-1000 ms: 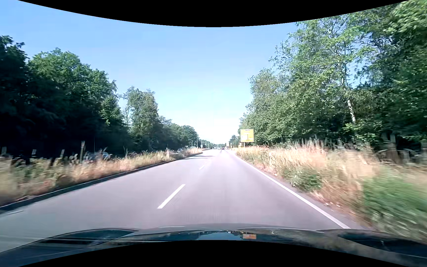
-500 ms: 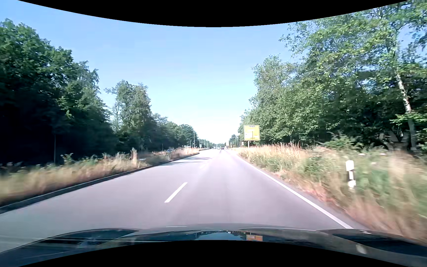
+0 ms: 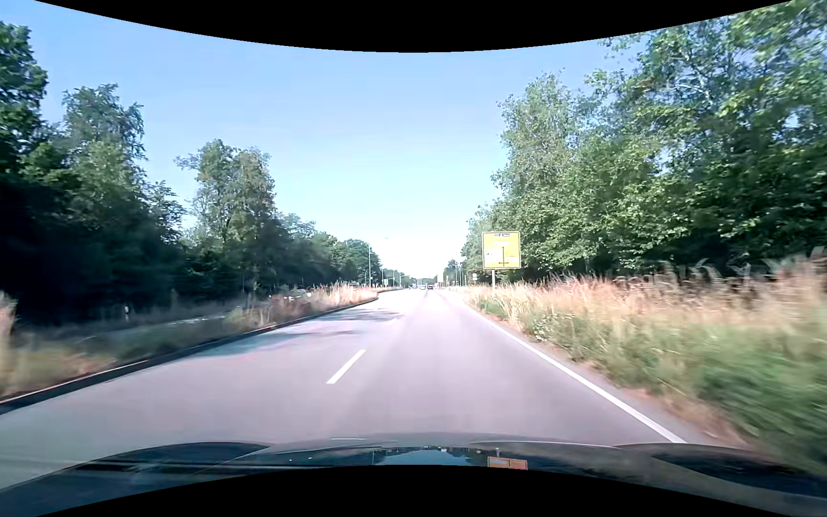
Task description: Follow the waypoints while adhering to traffic rules and regulations
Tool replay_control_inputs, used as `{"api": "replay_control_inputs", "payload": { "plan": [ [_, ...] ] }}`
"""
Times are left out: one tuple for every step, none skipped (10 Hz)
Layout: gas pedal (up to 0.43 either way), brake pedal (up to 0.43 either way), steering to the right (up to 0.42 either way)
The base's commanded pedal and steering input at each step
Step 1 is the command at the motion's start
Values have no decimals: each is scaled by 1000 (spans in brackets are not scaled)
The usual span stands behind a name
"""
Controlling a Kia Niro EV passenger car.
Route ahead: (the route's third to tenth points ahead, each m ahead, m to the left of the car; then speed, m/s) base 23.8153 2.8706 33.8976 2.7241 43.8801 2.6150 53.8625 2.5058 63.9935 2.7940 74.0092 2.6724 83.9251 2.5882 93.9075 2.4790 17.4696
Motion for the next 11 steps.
{"api": "replay_control_inputs", "payload": {
  "plan": [
    [110,0,0],
    [110,0,0],
    [110,0,0],
    [110,0,0],
    [110,0,1],
    [110,0,0],
    [110,0,0],
    [110,0,0],
    [110,0,0],
    [67,0,0],
    [0,0,0]
  ]
}}
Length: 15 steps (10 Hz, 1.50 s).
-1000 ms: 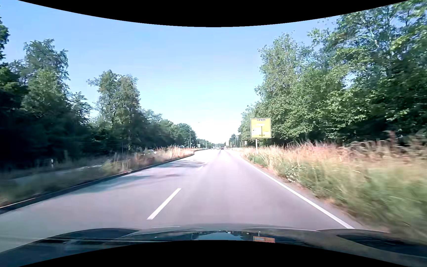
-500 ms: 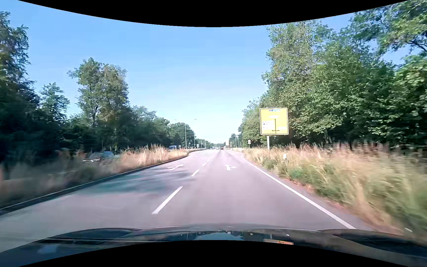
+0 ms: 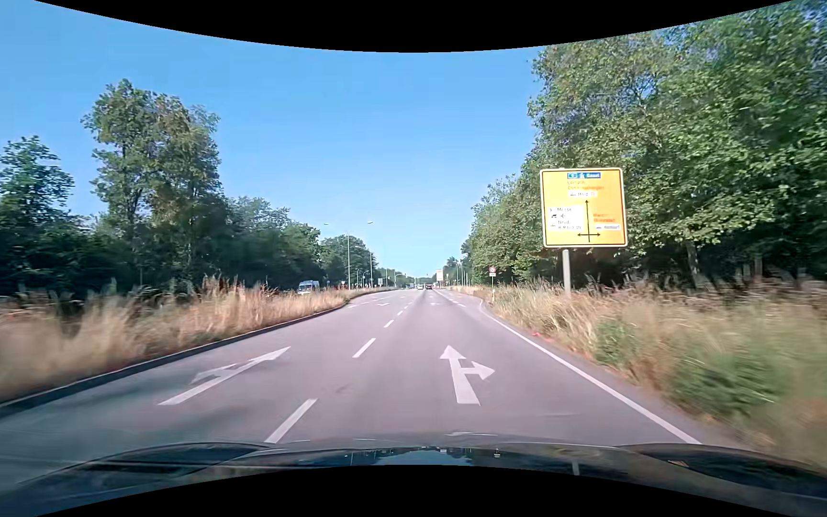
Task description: Follow the waypoints while adhering to traffic rules and regulations
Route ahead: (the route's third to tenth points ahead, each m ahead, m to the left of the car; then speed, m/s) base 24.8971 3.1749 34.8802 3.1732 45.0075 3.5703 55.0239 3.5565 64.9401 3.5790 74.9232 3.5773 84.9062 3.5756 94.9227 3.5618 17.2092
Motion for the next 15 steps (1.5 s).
{"api": "replay_control_inputs", "payload": {
  "plan": [
    [0,0,0],
    [0,0,0],
    [0,0,0],
    [0,0,0],
    [0,0,0],
    [0,0,0],
    [0,0,0],
    [0,0,0],
    [0,0,0],
    [0,0,0],
    [0,0,0],
    [0,0,0],
    [0,0,0],
    [0,6,0],
    [0,30,0]
  ]
}}
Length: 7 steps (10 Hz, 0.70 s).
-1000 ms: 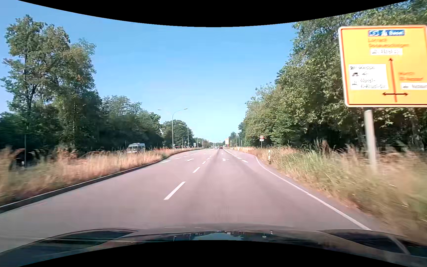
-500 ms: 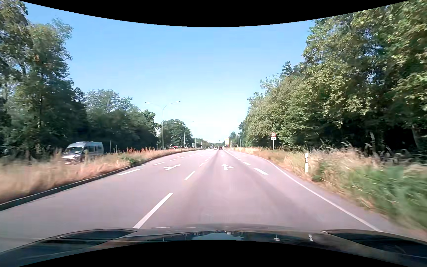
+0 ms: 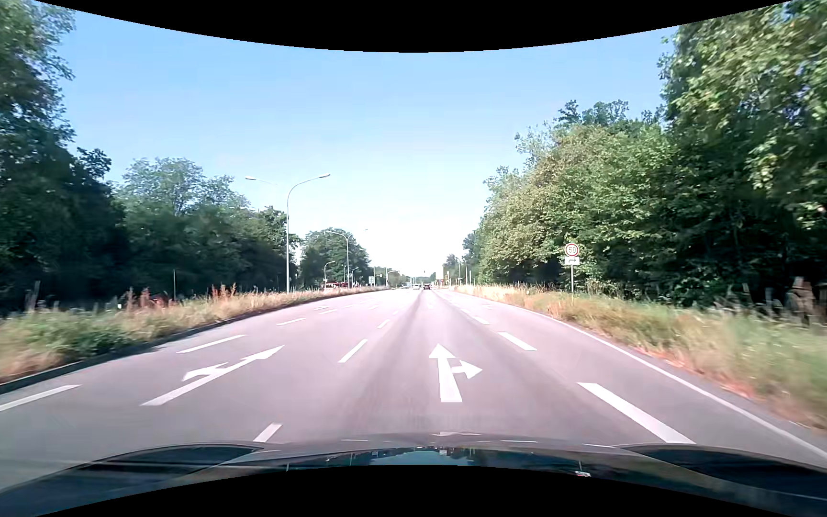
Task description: Follow the waypoints while adhering to traffic rules and regulations
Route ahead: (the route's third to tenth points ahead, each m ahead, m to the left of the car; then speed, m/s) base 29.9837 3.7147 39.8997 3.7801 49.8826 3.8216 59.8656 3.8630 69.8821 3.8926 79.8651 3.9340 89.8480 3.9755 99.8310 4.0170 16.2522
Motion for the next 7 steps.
{"api": "replay_control_inputs", "payload": {
  "plan": [
    [0,67,0],
    [0,104,0],
    [0,134,0],
    [0,152,0],
    [0,165,0],
    [0,171,-1],
    [0,171,-1]
  ]
}}
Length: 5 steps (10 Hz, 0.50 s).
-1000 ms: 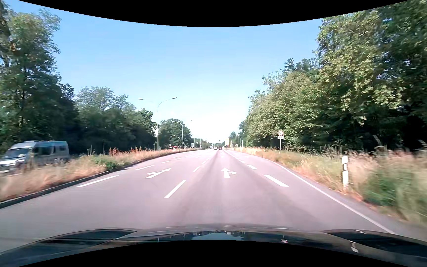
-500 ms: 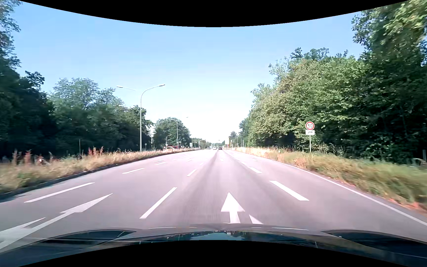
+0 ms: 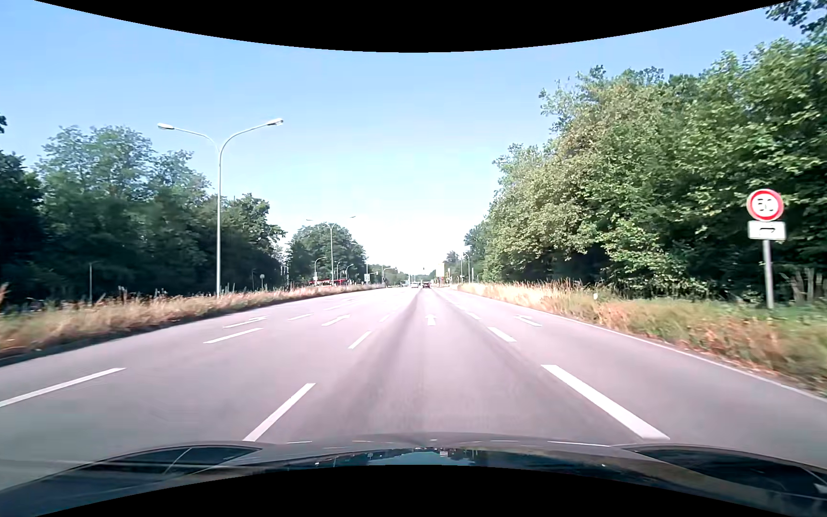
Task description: Follow the waypoints while adhering to traffic rules and regulations
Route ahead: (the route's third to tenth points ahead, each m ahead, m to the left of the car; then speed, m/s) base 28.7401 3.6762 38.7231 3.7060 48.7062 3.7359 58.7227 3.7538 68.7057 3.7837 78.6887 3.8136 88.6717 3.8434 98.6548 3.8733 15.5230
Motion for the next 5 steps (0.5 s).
{"api": "replay_control_inputs", "payload": {
  "plan": [
    [0,183,-2],
    [0,183,-2],
    [0,189,-3],
    [0,195,-3],
    [0,195,-2]
  ]
}}
